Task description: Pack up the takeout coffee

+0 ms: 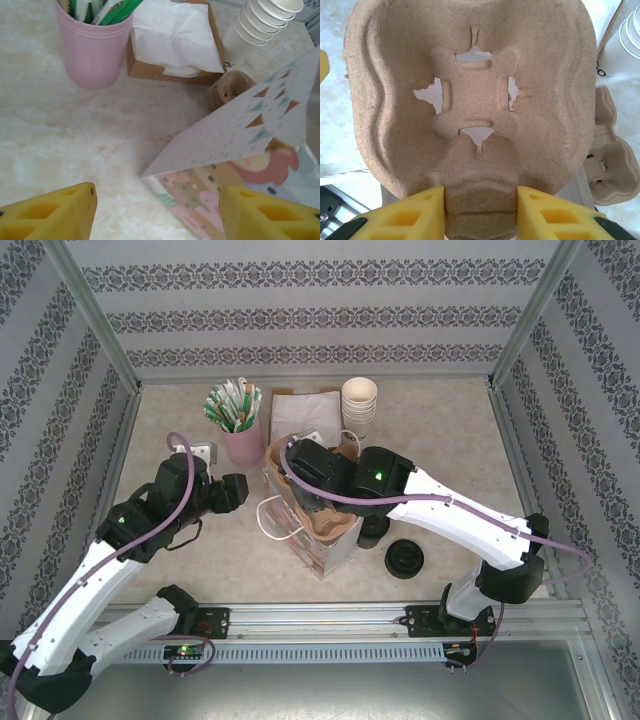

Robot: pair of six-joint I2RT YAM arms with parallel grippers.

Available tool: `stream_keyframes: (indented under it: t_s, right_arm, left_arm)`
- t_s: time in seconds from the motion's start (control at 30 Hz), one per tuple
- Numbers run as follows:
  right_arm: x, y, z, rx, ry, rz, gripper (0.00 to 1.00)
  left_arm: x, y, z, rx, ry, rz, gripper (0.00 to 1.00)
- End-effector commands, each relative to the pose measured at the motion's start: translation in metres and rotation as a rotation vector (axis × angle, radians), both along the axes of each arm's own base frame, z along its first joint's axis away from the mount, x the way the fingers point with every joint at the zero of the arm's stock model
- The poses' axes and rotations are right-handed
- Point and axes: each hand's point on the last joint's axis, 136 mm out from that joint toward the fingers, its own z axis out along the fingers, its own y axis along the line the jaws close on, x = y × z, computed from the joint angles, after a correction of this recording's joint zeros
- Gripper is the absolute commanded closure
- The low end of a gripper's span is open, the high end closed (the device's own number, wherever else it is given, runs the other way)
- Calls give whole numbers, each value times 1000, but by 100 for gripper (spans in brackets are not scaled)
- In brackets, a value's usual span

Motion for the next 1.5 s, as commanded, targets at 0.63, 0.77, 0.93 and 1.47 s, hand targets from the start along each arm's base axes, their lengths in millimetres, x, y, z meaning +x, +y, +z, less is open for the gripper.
stream_keyframes:
  t_s: [0.63, 0.77, 0.93, 1.47]
  right_arm:
    - [21, 19, 12, 64, -130, 78, 62]
    - [20, 14, 4, 47, -107, 72, 63]
    - [12, 11, -7, 34, -63, 71, 63]
    - [22, 24, 7, 63, -167, 124, 63]
  left_arm:
    - [26, -23, 44, -97, -99, -112, 28]
    - [26, -25, 43, -100, -90, -121, 27]
    - [28, -29, 41, -103, -82, -136, 25]
    - [29, -30, 35, -102, -64, -138, 25]
